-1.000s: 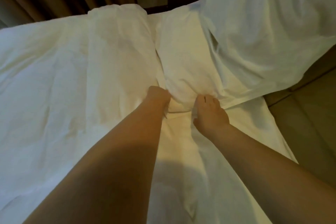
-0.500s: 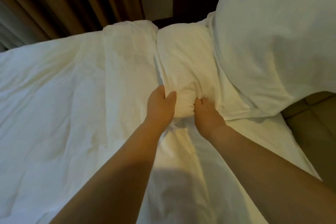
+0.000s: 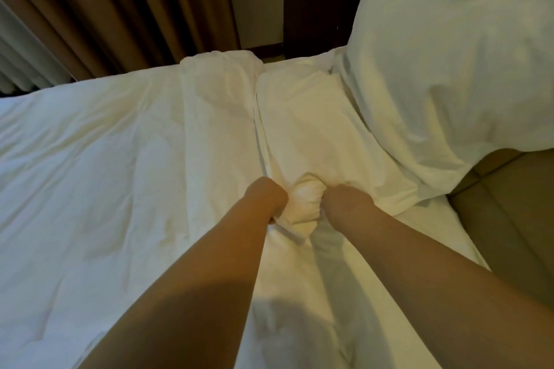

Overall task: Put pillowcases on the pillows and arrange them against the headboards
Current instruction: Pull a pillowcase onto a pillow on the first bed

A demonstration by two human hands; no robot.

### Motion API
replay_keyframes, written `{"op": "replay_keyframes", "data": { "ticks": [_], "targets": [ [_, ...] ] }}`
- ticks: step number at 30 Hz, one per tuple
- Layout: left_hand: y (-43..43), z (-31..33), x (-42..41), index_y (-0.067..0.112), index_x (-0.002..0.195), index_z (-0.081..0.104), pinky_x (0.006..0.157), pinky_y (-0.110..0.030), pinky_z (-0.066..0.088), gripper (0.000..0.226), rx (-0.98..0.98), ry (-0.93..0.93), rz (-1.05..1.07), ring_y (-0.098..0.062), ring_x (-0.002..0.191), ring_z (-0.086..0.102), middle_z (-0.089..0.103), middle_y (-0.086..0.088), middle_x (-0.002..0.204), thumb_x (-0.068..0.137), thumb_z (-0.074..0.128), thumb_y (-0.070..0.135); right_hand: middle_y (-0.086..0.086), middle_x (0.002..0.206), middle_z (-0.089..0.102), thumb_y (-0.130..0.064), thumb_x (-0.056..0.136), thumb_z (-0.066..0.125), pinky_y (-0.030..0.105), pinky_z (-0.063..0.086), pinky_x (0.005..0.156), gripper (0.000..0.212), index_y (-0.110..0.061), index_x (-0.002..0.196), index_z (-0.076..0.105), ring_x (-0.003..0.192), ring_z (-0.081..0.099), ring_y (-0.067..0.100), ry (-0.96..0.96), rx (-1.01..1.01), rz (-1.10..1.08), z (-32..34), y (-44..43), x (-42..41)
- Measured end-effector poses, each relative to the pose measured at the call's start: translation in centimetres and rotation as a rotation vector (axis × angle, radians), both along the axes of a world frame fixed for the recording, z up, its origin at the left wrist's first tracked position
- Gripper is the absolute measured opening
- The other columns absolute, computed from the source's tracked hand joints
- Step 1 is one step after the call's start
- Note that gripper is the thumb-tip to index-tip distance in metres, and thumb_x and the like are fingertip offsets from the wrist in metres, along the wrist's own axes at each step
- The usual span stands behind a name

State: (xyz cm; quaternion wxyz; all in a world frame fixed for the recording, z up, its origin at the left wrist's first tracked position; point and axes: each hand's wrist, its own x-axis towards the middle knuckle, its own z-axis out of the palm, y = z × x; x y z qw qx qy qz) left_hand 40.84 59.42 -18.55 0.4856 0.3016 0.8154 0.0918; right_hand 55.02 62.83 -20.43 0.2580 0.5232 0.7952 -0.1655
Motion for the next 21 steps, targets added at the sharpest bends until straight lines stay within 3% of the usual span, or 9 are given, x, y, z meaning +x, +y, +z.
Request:
{"op": "replay_keyframes", "data": {
  "ticks": [2, 5, 11, 14, 16, 18, 21],
  "targets": [
    [-1.0, 0.1, 0.1, 0.004, 0.112, 0.056, 0.087, -0.033, 0.049, 0.023, 0.045, 0.267, -0.136, -0.030, 0.109, 0.060, 0.059, -0.015, 0.112, 0.089, 0.057, 0.008, 0.008, 0.131, 0.055, -0.015, 0.096, 0.047, 0.032, 0.043, 0.098, 0.033, -0.015, 0.126, 0.059, 0.120, 0.054, 0.026, 0.096, -0.006, -0.036, 0.3, -1.3, 1.3],
    [-1.6, 1.8, 0.0, 0.008, 0.120, 0.047, 0.090, -0.033, 0.047, 0.034, 0.111, 0.448, -0.184, -0.027, 0.113, 0.056, 0.053, -0.010, 0.120, 0.090, 0.057, 0.018, 0.011, 0.120, 0.053, -0.026, 0.096, 0.047, 0.035, 0.044, 0.089, 0.028, -0.011, 0.117, 0.056, 0.113, 0.054, 0.031, 0.186, 0.112, -0.067, 3.6, -1.0, 3.2],
    [2.8, 10.2, 3.2, 0.007, 0.118, 0.046, 0.077, -0.026, 0.044, 0.029, 0.240, 0.429, -0.390, -0.024, 0.101, 0.055, 0.054, -0.011, 0.120, 0.092, 0.054, 0.017, 0.017, 0.112, 0.052, -0.016, 0.090, 0.048, 0.036, 0.037, 0.076, 0.019, -0.002, 0.103, 0.053, 0.105, 0.050, 0.037, 0.336, 0.607, -0.145, 18.9, 5.8, 8.2],
    [5.9, 15.8, 7.0, 0.011, 0.126, 0.047, 0.086, -0.028, 0.043, 0.031, 0.345, 0.411, -0.518, -0.024, 0.109, 0.053, 0.053, -0.008, 0.127, 0.097, 0.050, 0.023, 0.017, 0.120, 0.050, -0.022, 0.089, 0.052, 0.039, 0.039, 0.085, 0.025, -0.005, 0.107, 0.053, 0.113, 0.045, 0.035, 0.344, 0.808, -0.338, 25.9, 9.7, 11.9],
    [7.8, 19.3, 9.5, 0.014, 0.126, 0.050, 0.091, -0.029, 0.044, 0.029, 0.407, 0.388, -0.540, -0.024, 0.110, 0.054, 0.054, -0.003, 0.127, 0.099, 0.048, 0.026, 0.016, 0.129, 0.047, -0.039, 0.087, 0.058, 0.040, 0.039, 0.097, 0.048, -0.005, 0.121, 0.050, 0.120, 0.041, 0.033, 0.249, 0.830, -0.464, 28.5, 11.7, 14.2],
    [9.7, 21.5, 11.5, 0.016, 0.122, 0.053, 0.086, -0.029, 0.045, 0.027, 0.462, 0.434, -0.587, -0.021, 0.102, 0.056, 0.057, -0.001, 0.122, 0.099, 0.048, 0.028, 0.015, 0.130, 0.048, -0.053, 0.082, 0.062, 0.039, 0.040, 0.098, 0.068, -0.005, 0.128, 0.047, 0.121, 0.043, 0.033, 0.159, 0.769, -0.471, 29.0, 12.8, 15.3],
    [11.5, 23.8, 13.6, 0.014, 0.120, 0.053, 0.081, -0.029, 0.044, 0.031, 0.496, 0.480, -0.566, -0.021, 0.096, 0.055, 0.058, -0.006, 0.119, 0.099, 0.044, 0.035, 0.013, 0.130, 0.052, -0.052, 0.080, 0.066, 0.039, 0.043, 0.096, 0.070, -0.006, 0.130, 0.048, 0.120, 0.050, 0.034, 0.280, 0.527, -0.607, 27.2, 12.7, 15.2]
  ]
}}
